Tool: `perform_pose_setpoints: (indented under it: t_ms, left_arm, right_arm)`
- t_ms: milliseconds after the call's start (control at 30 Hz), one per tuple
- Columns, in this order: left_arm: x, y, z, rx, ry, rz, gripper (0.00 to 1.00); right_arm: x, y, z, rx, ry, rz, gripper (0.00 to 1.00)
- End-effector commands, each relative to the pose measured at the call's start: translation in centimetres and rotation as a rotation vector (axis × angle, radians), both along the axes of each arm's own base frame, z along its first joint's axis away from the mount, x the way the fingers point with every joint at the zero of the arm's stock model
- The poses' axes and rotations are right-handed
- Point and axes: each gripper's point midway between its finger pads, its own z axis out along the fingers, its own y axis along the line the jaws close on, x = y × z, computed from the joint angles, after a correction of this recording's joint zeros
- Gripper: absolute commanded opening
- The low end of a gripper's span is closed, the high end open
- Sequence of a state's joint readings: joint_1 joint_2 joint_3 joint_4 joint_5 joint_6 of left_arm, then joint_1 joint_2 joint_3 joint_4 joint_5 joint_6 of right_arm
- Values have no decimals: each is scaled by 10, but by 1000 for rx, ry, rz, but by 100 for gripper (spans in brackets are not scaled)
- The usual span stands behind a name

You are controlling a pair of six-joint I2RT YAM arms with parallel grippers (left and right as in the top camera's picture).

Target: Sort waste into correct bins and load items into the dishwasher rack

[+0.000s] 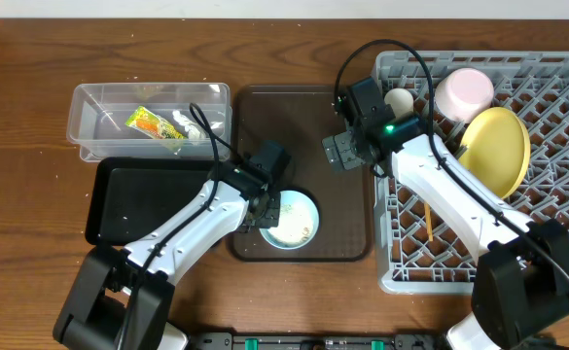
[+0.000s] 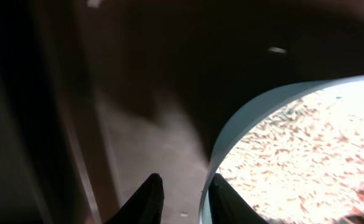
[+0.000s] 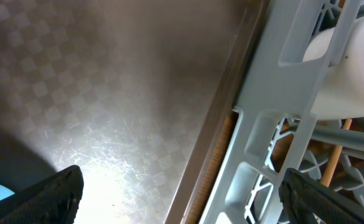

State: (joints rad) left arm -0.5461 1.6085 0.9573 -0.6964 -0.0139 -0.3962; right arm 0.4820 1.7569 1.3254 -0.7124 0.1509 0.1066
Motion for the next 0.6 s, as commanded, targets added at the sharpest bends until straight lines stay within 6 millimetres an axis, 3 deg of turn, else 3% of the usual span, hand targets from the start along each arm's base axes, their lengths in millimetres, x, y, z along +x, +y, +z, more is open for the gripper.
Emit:
perform_pose_setpoints:
  t_ms: [0,300,567]
  left_arm:
    - [10,24,5,114,-70,36,27]
    - [34,49,49,105,-207,133,29]
    - [32,53,104,-5,-358,167,32]
  right_arm:
    - [-1,3,5,7,-13,-3,99]
    - [-1,3,5,7,-13,-3,99]
    - [-1,3,5,8,-13,-4,99]
